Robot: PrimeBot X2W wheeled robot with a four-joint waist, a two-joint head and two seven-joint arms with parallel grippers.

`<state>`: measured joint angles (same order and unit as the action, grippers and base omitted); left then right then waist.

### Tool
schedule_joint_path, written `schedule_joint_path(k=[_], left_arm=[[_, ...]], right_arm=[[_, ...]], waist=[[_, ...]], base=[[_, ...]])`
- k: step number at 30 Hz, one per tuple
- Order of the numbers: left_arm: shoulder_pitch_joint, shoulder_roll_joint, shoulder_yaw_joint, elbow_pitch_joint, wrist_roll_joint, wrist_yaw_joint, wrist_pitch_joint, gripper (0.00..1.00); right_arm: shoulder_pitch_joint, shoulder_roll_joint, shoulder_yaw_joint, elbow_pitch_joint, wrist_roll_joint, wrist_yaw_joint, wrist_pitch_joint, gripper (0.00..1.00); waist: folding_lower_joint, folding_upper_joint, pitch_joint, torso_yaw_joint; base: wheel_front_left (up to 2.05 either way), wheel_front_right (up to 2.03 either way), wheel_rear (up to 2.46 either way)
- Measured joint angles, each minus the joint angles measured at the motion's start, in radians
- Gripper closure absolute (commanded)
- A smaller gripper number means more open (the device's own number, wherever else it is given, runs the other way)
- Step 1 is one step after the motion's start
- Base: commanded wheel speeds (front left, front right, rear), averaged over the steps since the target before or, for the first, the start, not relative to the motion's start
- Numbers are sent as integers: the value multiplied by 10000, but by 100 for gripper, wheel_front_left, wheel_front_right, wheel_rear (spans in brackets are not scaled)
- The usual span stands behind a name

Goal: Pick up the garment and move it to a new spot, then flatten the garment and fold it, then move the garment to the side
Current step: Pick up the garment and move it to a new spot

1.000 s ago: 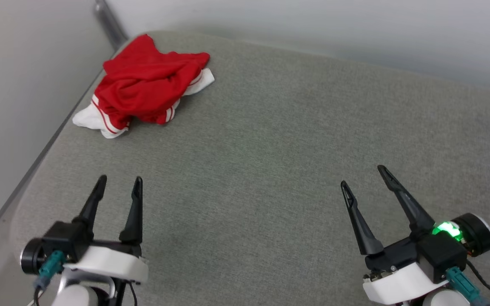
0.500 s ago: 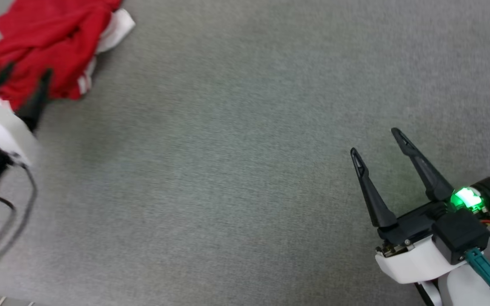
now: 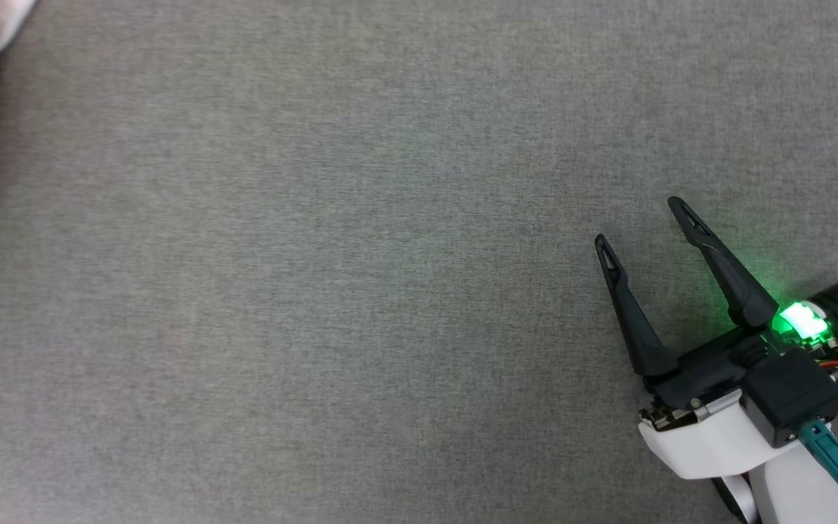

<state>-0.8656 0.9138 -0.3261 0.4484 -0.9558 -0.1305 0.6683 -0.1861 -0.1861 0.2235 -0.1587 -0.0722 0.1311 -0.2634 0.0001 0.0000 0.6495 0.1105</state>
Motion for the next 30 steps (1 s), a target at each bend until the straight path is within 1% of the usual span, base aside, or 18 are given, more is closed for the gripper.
schedule_joint_path(k=[4,9,10,11,14,19,25,28,29,30], left_arm=[[-247,104,-125,357,-94,173,815,0],[-436,196,-144,589,-305,341,1406,0],[-443,176,-144,627,-362,345,1467,10],[-451,146,-123,671,-472,347,1544,100],[-445,73,-109,763,-535,347,1515,100],[-260,-92,-71,970,-500,301,782,100],[69,-272,-73,848,-445,98,-449,100],[157,-337,125,688,-734,59,-1009,100],[198,-468,380,508,-1083,40,-1475,100],[198,-489,431,353,-1156,25,-1664,100]], right_arm=[[-64,4,102,-151,-73,0,-13,0],[-93,98,-23,-309,-107,2,-19,0],[-91,100,-19,-314,-138,2,-31,0],[-89,98,-15,-313,-174,2,-42,0],[-83,98,-33,-290,-176,4,-42,0],[-21,81,-88,-136,-226,0,-31,0],[58,130,-79,182,-213,0,0,0],[86,221,-63,339,-180,0,0,0],[117,309,-63,401,-157,2,0,0],[131,353,-84,437,-150,0,0,0]], waist=[[0,0,341,-207],[-1,0,612,-390],[-2,0,628,-406],[-2,0,632,-410],[-2,0,569,-404],[-1,0,266,-356],[0,0,-441,-305],[-1,0,-932,-297],[-1,0,-1299,-299],[-1,0,-1485,-302]], base=[[0,0,0],[0,0,0],[0,0,0],[0,0,0],[0,0,0],[0,0,0],[0,0,0],[0,0,0],[0,0,0],[0,0,0]])
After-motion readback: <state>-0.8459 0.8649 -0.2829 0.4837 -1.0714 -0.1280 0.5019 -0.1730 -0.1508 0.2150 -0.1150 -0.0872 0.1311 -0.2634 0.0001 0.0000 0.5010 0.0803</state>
